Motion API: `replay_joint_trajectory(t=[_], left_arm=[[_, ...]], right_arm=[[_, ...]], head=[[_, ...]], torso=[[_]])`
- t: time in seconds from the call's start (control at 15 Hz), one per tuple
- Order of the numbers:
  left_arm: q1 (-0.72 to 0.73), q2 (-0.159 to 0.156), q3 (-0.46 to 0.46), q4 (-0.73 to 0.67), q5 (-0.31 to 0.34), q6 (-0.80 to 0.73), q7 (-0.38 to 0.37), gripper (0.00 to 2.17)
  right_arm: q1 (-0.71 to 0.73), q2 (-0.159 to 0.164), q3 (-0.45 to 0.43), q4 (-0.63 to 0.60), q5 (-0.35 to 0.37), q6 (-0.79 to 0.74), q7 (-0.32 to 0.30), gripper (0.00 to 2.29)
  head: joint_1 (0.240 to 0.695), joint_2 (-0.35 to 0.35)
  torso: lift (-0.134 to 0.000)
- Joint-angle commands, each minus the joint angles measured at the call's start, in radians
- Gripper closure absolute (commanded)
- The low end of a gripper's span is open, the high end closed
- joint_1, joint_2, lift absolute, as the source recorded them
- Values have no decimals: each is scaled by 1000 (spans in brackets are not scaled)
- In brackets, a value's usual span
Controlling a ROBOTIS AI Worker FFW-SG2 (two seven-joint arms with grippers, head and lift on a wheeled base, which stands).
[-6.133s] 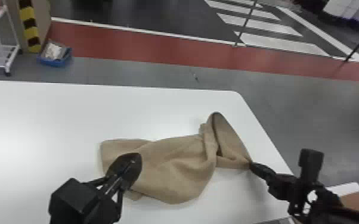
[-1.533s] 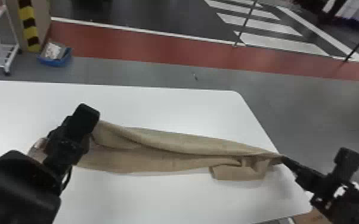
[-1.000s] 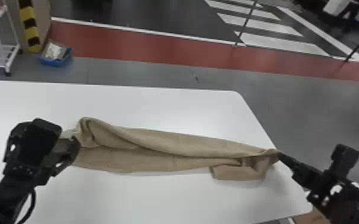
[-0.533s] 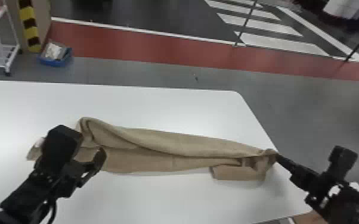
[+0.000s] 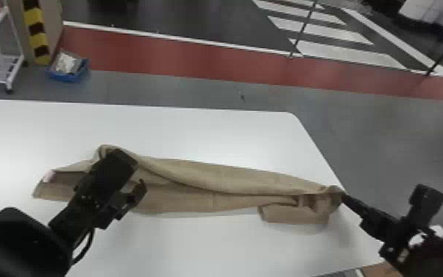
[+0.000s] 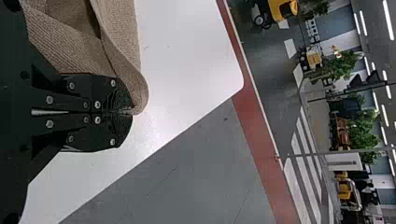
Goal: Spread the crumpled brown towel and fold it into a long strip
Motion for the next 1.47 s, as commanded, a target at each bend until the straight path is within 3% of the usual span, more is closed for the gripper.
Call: replay_joint_trajectory(t=[0.0,0.07,0.13,0.67,0.73,0.8,1.0,1.13,1.4], left_arm=[[-12,-2,20,34,-14,10,-8,458],[-12,-2,35,43,-14,10,-6,616],[-14,-2,50,47,-13,13,-8,643],[-17,-2,93,51,-8,96,-81,647],[-18,-3,90,54,-10,96,-83,741],[-24,-5,87,59,-11,96,-83,1015],[-29,-9,86,70,-14,96,-81,1031],[-30,-14,87,70,-13,96,-64,1457],[11,-3,124,-22,13,108,-72,1484]], right_arm=[[4,0,-3,-3,-5,-3,1,1511],[6,0,-5,-5,-10,-3,1,1511],[7,0,-5,-11,-10,-3,1,1511],[9,1,-3,-18,-21,-6,1,1511],[9,1,-5,-18,-21,-6,1,1511],[9,1,-5,-20,-22,-3,1,1511],[10,3,-11,-21,-30,-3,3,1511],[12,5,-13,-28,-32,-3,3,1511],[18,8,-25,-41,-55,-6,6,1511]], head=[[695,-350],[695,-350],[695,-350],[695,-350],[695,-350],[695,-350],[695,-350],[695,-350],[695,-350]], torso=[[-123],[-123],[-123],[-123],[-123],[-123],[-123],[-123],[-123]])
